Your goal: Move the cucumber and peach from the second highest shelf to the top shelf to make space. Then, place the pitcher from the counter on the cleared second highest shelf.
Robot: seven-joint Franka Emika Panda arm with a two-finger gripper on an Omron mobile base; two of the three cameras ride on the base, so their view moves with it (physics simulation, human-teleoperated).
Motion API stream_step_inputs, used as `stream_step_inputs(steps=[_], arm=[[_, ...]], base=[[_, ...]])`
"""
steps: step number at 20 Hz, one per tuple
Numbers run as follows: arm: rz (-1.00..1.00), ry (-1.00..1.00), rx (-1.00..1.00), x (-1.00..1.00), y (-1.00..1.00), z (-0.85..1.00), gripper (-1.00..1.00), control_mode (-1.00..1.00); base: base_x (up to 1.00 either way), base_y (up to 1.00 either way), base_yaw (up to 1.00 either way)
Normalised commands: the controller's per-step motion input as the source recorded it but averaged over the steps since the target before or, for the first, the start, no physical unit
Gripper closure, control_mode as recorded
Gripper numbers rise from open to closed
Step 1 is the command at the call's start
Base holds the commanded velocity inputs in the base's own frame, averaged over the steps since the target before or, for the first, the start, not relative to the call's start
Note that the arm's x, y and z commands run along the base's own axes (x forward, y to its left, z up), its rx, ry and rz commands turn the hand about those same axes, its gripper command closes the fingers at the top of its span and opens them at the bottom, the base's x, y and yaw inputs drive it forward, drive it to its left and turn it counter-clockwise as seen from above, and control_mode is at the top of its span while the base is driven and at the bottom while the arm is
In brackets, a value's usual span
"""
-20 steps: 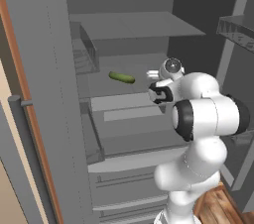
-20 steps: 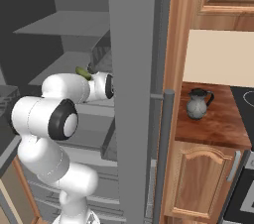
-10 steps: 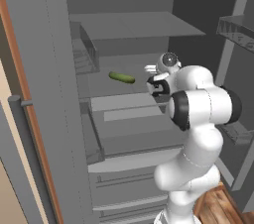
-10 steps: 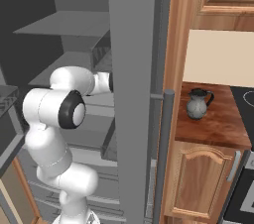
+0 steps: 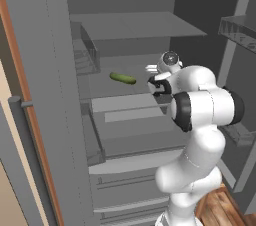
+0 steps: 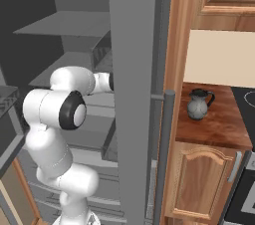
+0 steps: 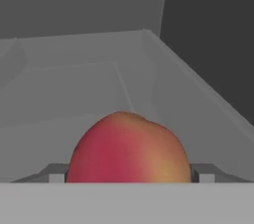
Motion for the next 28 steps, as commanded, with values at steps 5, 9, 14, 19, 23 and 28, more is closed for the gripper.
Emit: stream_step_inputs(steps=[5,9,14,19,23,28], arm=[[0.05,-0.05,0.00,-0.84,0.19,-0.06,1.00,-1.00],[0.16,0.00,-0.02,-0.94,0.51,0.29,1.00,-1.00],[0.12,-0.01,-0.01,-0.73,0.42,0.97,1.00,-1.00],[0.06,0.06,-0.03,-0.90,0.35,1.00,1.00,-1.00],[0.03,0.07,-0.02,-0.94,0.24,0.87,1.00,-1.00],[0.01,-0.03,0.00,-0.95,0.16,0.72,1.00,-1.00]], base=[[0.00,0.00,0.00],[0.00,0.00,0.00],[0.00,0.00,0.00],[0.00,0.00,0.00],[0.00,0.00,0.00],[0.00,0.00,0.00]])
